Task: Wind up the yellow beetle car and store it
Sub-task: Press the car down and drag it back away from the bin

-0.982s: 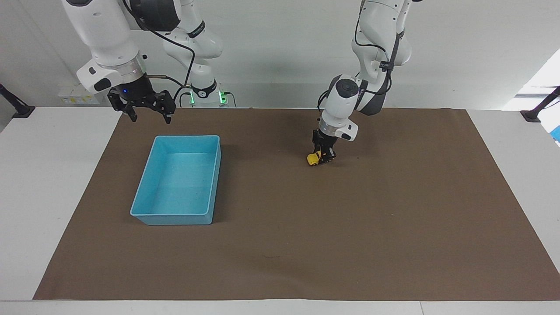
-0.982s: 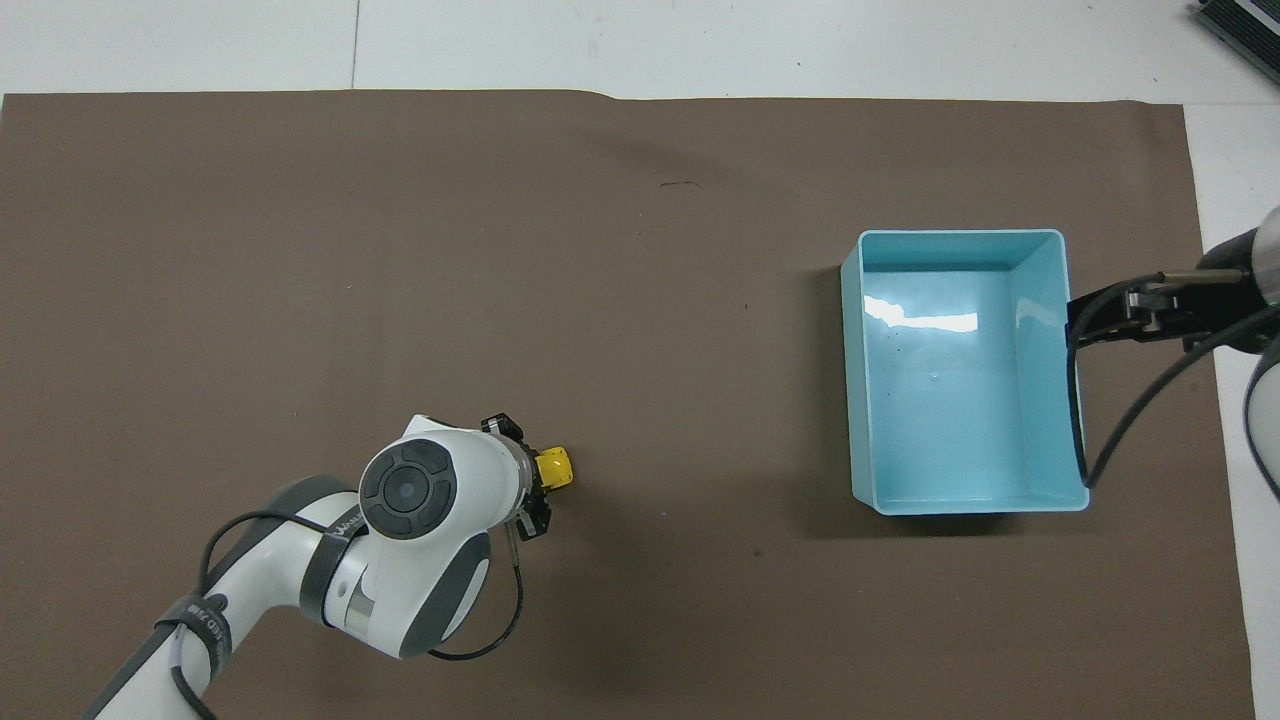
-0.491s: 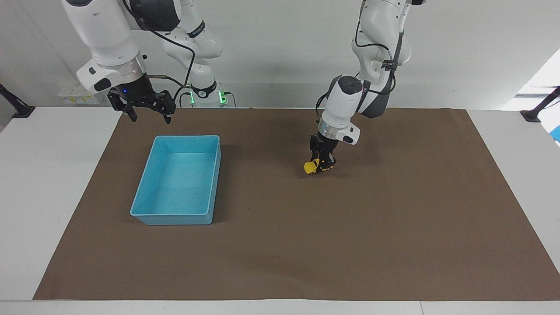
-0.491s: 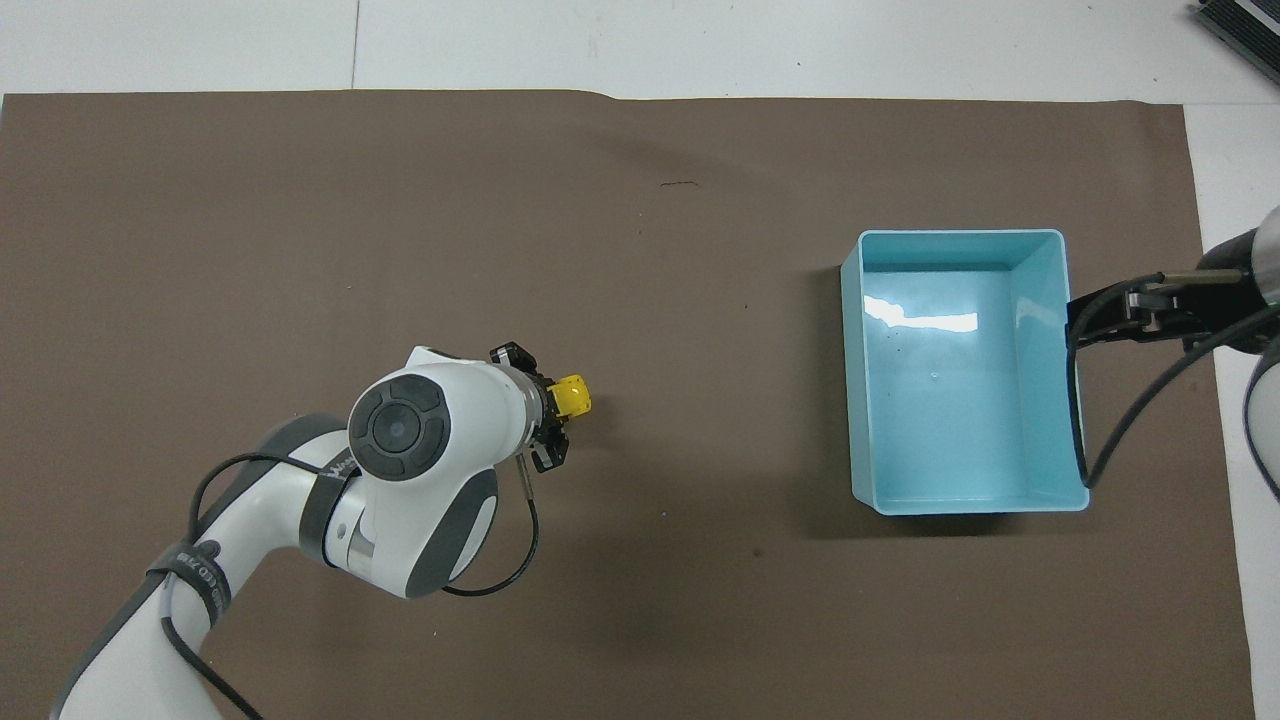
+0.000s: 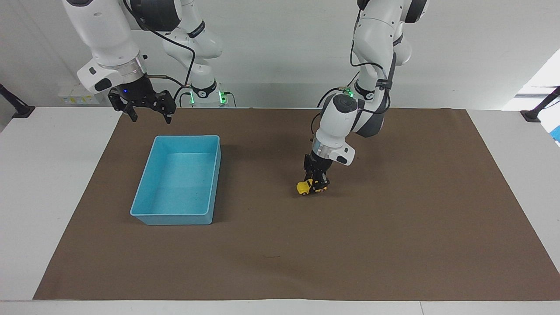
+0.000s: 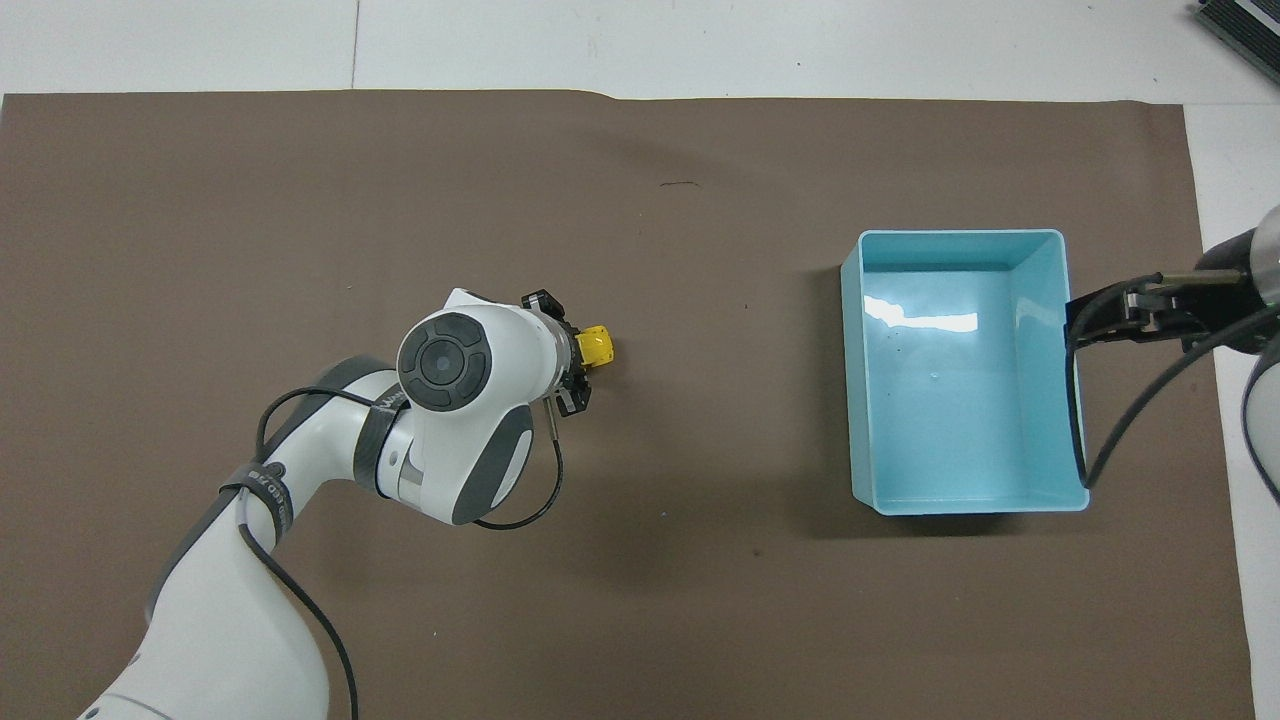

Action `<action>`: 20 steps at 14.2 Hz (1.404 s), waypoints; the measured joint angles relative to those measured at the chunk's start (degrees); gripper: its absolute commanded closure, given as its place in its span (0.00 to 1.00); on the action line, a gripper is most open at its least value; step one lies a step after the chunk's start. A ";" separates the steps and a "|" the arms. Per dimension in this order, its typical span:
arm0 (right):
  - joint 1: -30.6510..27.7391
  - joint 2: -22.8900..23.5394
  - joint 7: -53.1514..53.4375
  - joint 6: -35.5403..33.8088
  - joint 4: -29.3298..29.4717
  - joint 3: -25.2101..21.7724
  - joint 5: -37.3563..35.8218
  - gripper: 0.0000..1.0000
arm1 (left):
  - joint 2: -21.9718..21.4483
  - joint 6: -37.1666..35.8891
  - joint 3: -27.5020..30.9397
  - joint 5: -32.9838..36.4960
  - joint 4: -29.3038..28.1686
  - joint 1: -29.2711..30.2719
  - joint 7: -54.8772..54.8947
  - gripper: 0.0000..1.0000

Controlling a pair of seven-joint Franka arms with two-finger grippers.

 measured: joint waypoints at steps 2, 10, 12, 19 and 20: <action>0.00 0.00 0.00 0.00 0.00 0.00 0.00 0.00 | 0.82 0.27 0.16 0.01 0.05 0.24 1.28 0.94; 0.00 0.00 0.00 0.00 0.00 0.00 0.00 0.00 | -1.02 -2.33 -0.10 -0.28 -2.09 6.90 8.62 0.84; 0.00 0.00 0.00 0.00 0.00 0.00 0.00 0.00 | -1.42 -2.63 -0.09 -0.34 -2.56 8.95 10.10 0.81; 0.00 0.00 0.00 0.00 0.00 0.01 0.00 0.00 | -2.00 -5.18 -0.11 -0.42 -2.67 13.66 17.32 0.74; 0.00 0.00 0.00 0.00 0.00 0.01 0.00 0.00 | -2.06 -5.41 -0.11 -0.42 -2.68 14.06 18.08 0.72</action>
